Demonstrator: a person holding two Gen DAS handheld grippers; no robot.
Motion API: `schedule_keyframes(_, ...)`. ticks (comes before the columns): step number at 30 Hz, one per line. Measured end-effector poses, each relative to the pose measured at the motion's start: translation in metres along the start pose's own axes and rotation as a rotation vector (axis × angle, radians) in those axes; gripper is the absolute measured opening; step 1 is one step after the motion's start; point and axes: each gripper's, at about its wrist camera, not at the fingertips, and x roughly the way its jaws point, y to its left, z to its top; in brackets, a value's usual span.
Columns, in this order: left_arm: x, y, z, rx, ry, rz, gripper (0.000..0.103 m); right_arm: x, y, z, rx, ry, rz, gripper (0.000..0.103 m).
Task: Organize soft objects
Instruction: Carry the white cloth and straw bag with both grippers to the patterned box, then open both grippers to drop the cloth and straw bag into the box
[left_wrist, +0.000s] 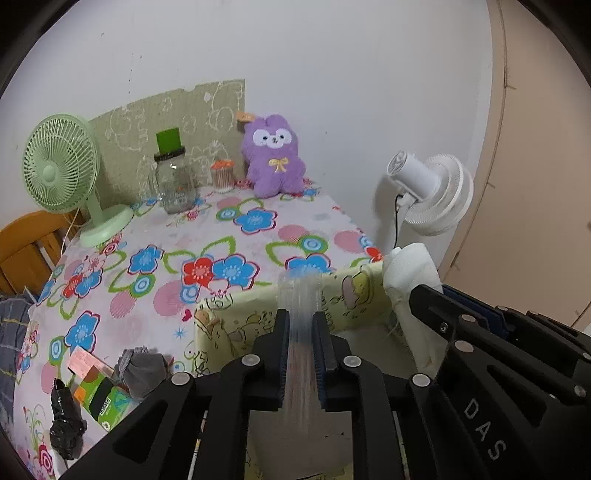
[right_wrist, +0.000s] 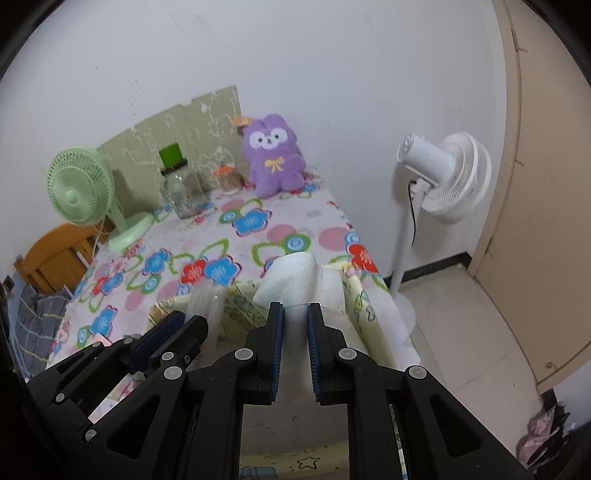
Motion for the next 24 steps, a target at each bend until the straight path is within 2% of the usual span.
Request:
schedule_keyframes(6,0.014,0.003,-0.003,-0.010,0.046,0.032,0.034,0.016,-0.002,-0.005,0.003,0.035,-0.011,0.016)
schedule_keyframes(10,0.019,0.005,-0.005,-0.013,0.070,0.041,0.039,0.024,-0.002,-0.006,0.011,0.058,-0.001,0.016)
schedule_keyframes(11,0.020,0.005,-0.005,-0.014,0.077,0.043,0.043,0.026,-0.001,-0.006,0.012,0.066,0.003,0.017)
schedule_keyframes(15,0.022,0.007,-0.005,-0.009,0.099,0.038,0.047,0.031,0.000,-0.007,0.013,0.086,-0.008,0.023)
schedule_keyframes(16,0.021,0.007,-0.006,-0.010,0.105,0.024,0.051,0.031,0.000,-0.007,0.011,0.086,-0.007,0.029)
schedule_keyframes(17,0.021,0.007,-0.006,-0.010,0.107,0.017,0.057,0.031,0.000,-0.007,0.011,0.090,0.004,0.046)
schedule_keyframes(19,0.017,0.006,-0.006,-0.008,0.093,0.007,0.063,0.030,-0.001,-0.007,0.026,0.080,0.014,0.065)
schedule_keyframes(21,0.015,0.006,-0.005,-0.003,0.087,0.012,0.070,0.026,-0.001,-0.007,0.034,0.061,0.014,0.066)
schedule_keyframes(24,0.012,0.006,-0.006,-0.001,0.083,0.014,0.072,0.024,0.001,-0.007,0.023,0.059,0.007,0.067)
